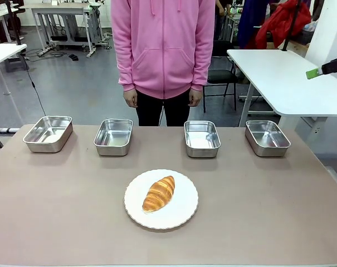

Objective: Place the bread in the container.
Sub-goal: Place the Butter Roll into the Airtight Container indicated by the human.

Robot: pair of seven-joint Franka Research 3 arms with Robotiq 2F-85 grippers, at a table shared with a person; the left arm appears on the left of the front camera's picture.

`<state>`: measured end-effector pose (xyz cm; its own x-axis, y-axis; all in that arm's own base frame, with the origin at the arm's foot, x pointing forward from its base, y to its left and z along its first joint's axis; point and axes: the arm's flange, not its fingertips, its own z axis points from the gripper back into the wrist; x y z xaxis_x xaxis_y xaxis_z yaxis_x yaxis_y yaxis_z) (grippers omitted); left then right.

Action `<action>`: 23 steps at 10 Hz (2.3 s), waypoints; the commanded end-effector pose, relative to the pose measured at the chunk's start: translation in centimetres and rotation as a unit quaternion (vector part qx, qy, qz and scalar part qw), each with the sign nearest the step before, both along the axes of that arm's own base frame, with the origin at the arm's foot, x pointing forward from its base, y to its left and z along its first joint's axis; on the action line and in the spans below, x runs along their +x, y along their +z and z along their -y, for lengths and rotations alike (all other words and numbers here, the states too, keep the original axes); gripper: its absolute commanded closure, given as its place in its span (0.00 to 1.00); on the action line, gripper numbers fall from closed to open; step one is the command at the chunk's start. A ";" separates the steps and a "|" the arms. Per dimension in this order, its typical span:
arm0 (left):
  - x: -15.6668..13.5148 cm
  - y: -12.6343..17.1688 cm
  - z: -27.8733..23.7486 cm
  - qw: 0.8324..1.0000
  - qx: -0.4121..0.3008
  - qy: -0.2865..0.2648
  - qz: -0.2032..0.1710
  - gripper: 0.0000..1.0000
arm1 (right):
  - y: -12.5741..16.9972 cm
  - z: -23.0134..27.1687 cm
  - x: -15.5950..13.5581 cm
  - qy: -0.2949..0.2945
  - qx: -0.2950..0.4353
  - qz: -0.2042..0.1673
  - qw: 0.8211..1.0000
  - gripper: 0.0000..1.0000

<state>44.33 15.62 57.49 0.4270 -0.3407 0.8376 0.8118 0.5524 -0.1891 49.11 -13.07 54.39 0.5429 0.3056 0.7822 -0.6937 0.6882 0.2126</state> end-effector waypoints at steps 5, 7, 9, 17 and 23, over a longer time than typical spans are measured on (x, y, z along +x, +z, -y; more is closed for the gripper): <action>0.0 0.0 0.0 1.000 0.000 0.000 0.000 0.00 | 0.0 0.0 0.0 0.000 0.000 0.000 1.000 0.00; 0.0 0.0 0.0 1.000 0.000 0.000 0.000 0.00 | 0.0 0.0 0.0 0.000 0.000 0.000 1.000 0.00; 0.0 0.0 0.0 1.000 0.000 0.000 0.000 0.00 | 0.0 0.0 0.0 0.000 0.000 0.000 1.000 0.00; 0.0 0.0 0.0 1.000 0.000 0.000 0.000 0.00 | 0.0 0.0 0.0 0.000 0.000 0.000 1.000 0.00; 0.0 0.0 0.0 1.000 0.000 0.000 0.000 0.00 | 0.0 0.0 0.0 0.000 0.000 0.000 1.000 0.00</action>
<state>44.48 15.59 57.38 0.4367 -0.3369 0.8341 0.8050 0.5602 -0.1952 49.10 -13.14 54.32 0.5468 0.3071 0.7789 -0.6903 0.6918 0.2118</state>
